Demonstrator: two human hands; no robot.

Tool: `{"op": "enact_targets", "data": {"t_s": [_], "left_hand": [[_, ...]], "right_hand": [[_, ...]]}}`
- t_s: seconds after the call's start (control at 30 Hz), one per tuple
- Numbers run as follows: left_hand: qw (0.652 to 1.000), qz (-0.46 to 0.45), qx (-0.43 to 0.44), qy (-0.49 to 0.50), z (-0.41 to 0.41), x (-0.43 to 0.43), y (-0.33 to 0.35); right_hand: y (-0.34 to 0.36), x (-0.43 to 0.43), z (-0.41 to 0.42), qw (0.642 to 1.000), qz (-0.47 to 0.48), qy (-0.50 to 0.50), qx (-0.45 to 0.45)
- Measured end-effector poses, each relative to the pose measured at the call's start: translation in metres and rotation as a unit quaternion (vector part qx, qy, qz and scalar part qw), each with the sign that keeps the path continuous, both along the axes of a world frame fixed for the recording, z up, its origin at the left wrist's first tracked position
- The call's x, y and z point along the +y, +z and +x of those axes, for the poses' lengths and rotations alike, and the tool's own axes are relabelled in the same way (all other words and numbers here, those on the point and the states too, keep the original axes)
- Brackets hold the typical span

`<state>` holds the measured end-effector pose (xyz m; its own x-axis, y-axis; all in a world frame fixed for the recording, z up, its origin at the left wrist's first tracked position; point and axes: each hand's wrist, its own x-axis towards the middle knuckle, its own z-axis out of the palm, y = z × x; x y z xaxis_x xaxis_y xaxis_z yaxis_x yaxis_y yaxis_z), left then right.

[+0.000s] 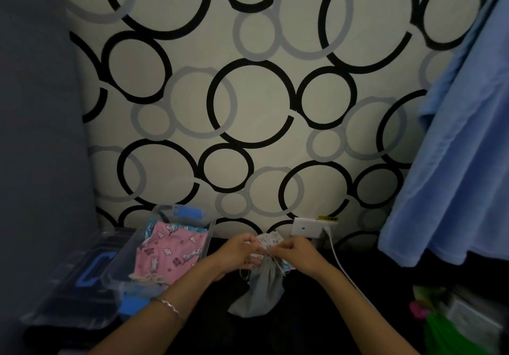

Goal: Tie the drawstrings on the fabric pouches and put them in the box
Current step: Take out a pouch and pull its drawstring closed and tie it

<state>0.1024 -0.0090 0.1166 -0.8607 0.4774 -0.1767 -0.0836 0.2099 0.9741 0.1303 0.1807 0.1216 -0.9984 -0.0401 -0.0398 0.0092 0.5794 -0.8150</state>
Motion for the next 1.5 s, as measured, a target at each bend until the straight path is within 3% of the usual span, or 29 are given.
{"op": "enact_targets", "data": {"t_s": [0.37, 0.63, 0.73, 0.83, 0.9, 0.97, 1.03, 1.2, 1.3, 1.37, 1.5], "left_hand": [[0.999, -0.027, 0.018, -0.007, 0.0, -0.002, 0.002], [0.999, -0.022, 0.025, -0.035, 0.003, -0.002, 0.004], [0.998, -0.029, 0.038, -0.049, 0.003, 0.0, 0.004], [0.984, -0.083, 0.149, -0.054, -0.003, 0.001, 0.001], [0.956, -0.151, 0.249, -0.033, -0.009, 0.003, 0.001], [0.917, -0.207, 0.342, 0.003, -0.012, 0.006, 0.002], [0.901, -0.214, 0.378, 0.012, -0.015, 0.008, 0.004], [0.924, -0.182, 0.333, 0.038, -0.015, 0.016, 0.0], [0.974, -0.088, 0.198, 0.069, -0.01, 0.021, -0.004], [0.989, -0.047, 0.124, 0.059, -0.009, 0.019, -0.005], [0.991, -0.058, 0.117, -0.002, -0.01, 0.014, -0.01]], "right_hand": [[-0.001, -0.004, 0.0, 0.999, -0.03, 0.037, 0.001], [-0.002, -0.002, -0.003, 0.975, -0.212, -0.054, -0.043], [-0.006, -0.004, -0.003, 0.981, -0.184, -0.063, -0.002], [-0.01, -0.006, -0.002, 0.994, -0.108, -0.006, 0.023], [-0.012, -0.006, -0.002, 0.996, -0.082, 0.023, 0.0], [-0.012, -0.006, -0.001, 0.995, -0.093, 0.038, -0.022], [-0.01, -0.006, 0.0, 0.992, -0.114, 0.039, -0.032], [-0.014, -0.004, 0.002, 0.99, -0.129, 0.035, -0.038], [-0.016, -0.002, 0.001, 0.988, -0.15, 0.013, -0.042], [-0.015, -0.001, 0.003, 0.987, -0.157, 0.008, -0.037], [-0.017, 0.002, 0.003, 0.986, -0.165, 0.004, -0.026]]}}
